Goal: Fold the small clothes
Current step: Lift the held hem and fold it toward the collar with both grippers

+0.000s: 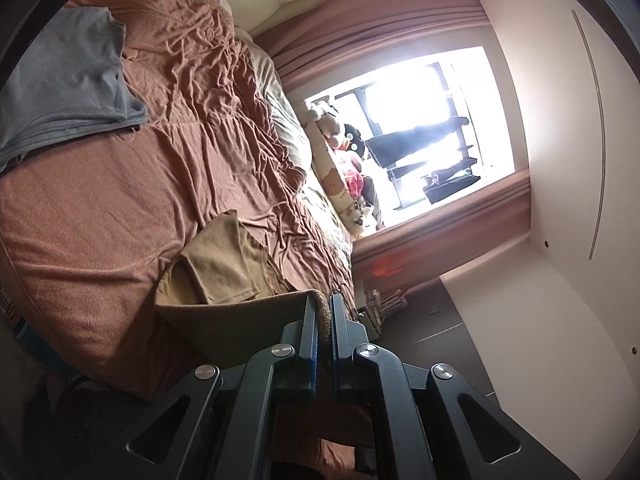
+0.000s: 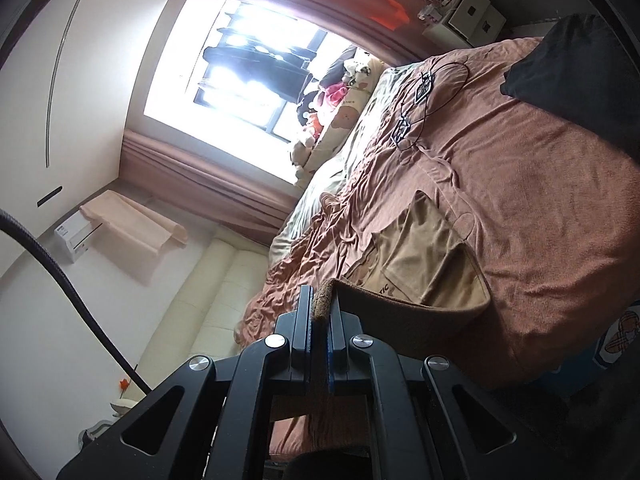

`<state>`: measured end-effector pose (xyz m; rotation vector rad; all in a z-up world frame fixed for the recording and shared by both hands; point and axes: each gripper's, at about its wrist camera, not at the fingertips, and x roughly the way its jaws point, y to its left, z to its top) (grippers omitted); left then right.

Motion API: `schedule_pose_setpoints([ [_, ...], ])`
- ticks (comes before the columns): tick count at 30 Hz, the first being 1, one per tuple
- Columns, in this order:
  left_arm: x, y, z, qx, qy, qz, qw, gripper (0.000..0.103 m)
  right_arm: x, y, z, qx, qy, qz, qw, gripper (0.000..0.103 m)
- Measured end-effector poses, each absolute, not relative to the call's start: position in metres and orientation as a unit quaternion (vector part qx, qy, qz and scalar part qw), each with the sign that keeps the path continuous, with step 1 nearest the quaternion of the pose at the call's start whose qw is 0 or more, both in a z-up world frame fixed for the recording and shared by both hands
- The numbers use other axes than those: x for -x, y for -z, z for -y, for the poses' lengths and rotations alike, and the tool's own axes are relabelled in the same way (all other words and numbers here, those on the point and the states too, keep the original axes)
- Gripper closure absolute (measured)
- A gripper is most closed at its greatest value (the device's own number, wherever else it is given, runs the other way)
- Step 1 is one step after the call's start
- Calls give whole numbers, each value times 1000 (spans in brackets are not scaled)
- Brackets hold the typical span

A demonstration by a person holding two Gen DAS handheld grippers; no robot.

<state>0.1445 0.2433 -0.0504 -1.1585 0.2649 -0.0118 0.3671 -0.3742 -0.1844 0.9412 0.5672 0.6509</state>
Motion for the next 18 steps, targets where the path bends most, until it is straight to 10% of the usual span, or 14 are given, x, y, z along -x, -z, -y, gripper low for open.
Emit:
schedule_pose_setpoints([
  [18, -281, 68, -278, 545, -39, -178, 819, 99, -496, 187, 328, -473, -259, -302, 786, 101],
])
